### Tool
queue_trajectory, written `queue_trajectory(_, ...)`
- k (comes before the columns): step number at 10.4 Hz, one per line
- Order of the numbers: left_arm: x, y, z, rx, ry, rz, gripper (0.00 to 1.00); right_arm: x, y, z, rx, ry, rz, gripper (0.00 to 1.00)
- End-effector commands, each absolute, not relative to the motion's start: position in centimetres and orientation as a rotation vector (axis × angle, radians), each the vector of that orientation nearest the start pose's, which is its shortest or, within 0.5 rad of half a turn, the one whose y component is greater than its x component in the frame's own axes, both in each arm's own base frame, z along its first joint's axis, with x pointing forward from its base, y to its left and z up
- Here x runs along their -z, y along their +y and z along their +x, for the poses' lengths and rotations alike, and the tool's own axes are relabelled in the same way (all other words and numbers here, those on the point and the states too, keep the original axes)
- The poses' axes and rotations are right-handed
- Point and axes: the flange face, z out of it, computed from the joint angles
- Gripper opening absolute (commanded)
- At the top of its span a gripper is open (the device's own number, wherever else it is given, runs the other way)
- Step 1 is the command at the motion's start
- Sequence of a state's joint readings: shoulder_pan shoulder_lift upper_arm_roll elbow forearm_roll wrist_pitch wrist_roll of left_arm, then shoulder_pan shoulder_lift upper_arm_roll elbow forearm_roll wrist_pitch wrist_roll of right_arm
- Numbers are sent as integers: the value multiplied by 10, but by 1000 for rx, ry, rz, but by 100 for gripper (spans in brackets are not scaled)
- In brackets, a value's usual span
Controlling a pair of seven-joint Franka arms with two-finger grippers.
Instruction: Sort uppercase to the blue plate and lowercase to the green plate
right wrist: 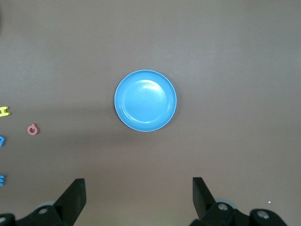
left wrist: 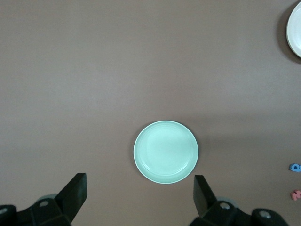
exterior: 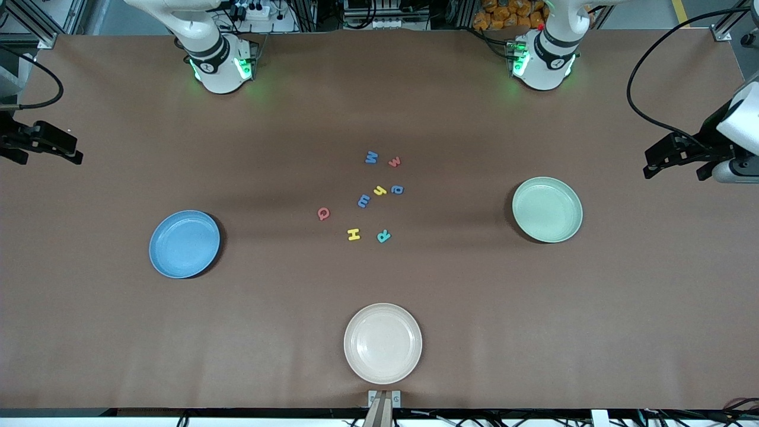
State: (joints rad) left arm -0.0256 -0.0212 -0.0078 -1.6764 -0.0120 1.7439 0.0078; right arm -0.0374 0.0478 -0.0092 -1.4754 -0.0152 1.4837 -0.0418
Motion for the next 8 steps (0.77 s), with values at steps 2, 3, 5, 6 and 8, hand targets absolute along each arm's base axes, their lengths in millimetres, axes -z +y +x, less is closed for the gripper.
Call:
queue_trajectory(2, -610, -20, 558, 176, 42, -3148, 100, -639, -25, 556, -54, -6, -3150, 100)
queue_trajectory(3, -614, -22, 558, 188, 49, -3144, 100, -637, -25, 557, -59, -6, -3150, 100)
queue_trajectory(5, -616, -21, 558, 193, 46, -3148, 100, -634, -23, 557, -71, -11, -3150, 100)
queue_trajectory(6, -618, -20, 557, 200, 47, -3147, 100, -632, -23, 557, -76, -11, -3149, 100)
queue_trajectory(8, -618, -20, 557, 193, 43, -3143, 100, -634, -26, 556, -76, -4, -3149, 100)
